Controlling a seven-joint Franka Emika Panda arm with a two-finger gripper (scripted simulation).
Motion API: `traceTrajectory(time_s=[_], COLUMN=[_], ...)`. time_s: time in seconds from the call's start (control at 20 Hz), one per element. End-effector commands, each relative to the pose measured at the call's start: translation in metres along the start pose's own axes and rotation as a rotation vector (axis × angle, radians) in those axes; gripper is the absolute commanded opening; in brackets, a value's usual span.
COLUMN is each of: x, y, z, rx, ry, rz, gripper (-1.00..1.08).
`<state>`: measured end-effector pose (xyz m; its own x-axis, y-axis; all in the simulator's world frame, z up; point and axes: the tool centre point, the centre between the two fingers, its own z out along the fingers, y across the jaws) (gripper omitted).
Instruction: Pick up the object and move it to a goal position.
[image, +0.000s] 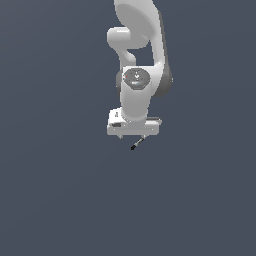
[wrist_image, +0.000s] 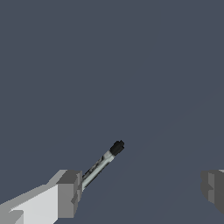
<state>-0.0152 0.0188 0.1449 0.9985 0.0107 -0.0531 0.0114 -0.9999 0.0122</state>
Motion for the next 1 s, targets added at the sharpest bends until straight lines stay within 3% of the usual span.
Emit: traceTrajectory(time_s=[0.0,0.95], x=[0.000,-0.003], y=[0.000,0.009], z=[0.000,0.007], rx=[0.000,0.016], ry=[0.000,-0.021], rz=[0.000,0.064], gripper=[1.00,1.00])
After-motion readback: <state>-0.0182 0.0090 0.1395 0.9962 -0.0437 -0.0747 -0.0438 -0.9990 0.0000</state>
